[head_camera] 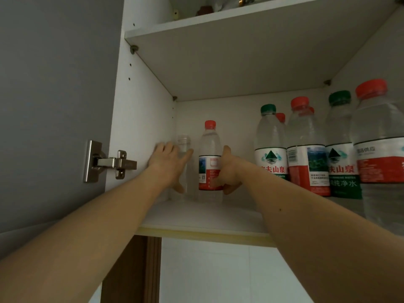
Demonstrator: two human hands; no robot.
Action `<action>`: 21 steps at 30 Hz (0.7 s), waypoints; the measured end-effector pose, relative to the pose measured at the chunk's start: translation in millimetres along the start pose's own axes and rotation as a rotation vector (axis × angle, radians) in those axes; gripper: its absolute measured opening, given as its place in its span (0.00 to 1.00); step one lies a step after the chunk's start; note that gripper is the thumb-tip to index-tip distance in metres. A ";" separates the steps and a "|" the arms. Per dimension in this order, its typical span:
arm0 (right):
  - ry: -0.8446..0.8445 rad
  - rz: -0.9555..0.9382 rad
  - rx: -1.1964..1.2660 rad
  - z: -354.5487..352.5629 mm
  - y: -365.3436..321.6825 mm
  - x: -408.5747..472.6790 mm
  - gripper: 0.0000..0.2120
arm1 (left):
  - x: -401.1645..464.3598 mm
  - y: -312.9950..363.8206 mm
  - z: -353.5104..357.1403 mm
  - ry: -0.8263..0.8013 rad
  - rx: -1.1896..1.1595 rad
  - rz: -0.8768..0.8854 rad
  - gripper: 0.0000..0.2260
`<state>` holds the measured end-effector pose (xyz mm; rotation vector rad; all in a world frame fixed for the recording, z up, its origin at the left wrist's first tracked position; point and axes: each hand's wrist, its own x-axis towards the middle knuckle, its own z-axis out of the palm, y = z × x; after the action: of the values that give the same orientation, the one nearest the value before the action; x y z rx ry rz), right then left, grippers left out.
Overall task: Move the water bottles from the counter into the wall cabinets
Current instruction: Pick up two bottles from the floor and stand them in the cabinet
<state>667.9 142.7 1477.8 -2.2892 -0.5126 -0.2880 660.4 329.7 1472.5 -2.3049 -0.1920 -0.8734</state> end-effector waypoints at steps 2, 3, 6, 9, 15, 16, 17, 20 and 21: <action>-0.013 -0.012 -0.007 -1.0 2.0 1.6 0.48 | 2.2 0.7 4.9 0.011 0.114 -0.012 0.58; -0.017 -0.021 -0.014 -1.4 2.1 2.0 0.48 | 3.5 1.7 6.0 0.005 0.145 -0.024 0.58; -0.013 -0.042 -0.023 -0.9 1.7 3.5 0.48 | 6.7 3.0 6.2 -0.031 0.200 -0.046 0.58; 0.002 -0.055 -0.056 0.1 1.5 2.8 0.46 | 5.8 2.8 7.9 -0.050 0.255 -0.059 0.58; 0.022 -0.074 -0.069 3.7 2.6 1.8 0.45 | 1.5 5.0 7.7 -0.061 0.254 -0.090 0.58; 0.025 -0.075 -0.074 4.2 1.9 1.6 0.45 | 0.5 4.8 6.4 -0.059 0.248 -0.088 0.58; 0.026 -0.072 -0.080 4.3 1.4 1.5 0.45 | -0.8 4.4 4.8 -0.053 0.237 -0.084 0.57; 0.017 -0.061 -0.082 4.4 2.3 1.2 0.46 | -6.4 2.4 -3.9 -0.024 0.152 -0.077 0.55; 0.014 -0.066 -0.075 4.2 2.9 1.6 0.47 | -8.9 0.6 -8.5 -0.013 0.092 -0.080 0.52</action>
<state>670.8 144.4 1473.7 -2.3446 -0.5794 -0.3607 649.2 324.7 1471.3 -2.2311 -0.3249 -0.8715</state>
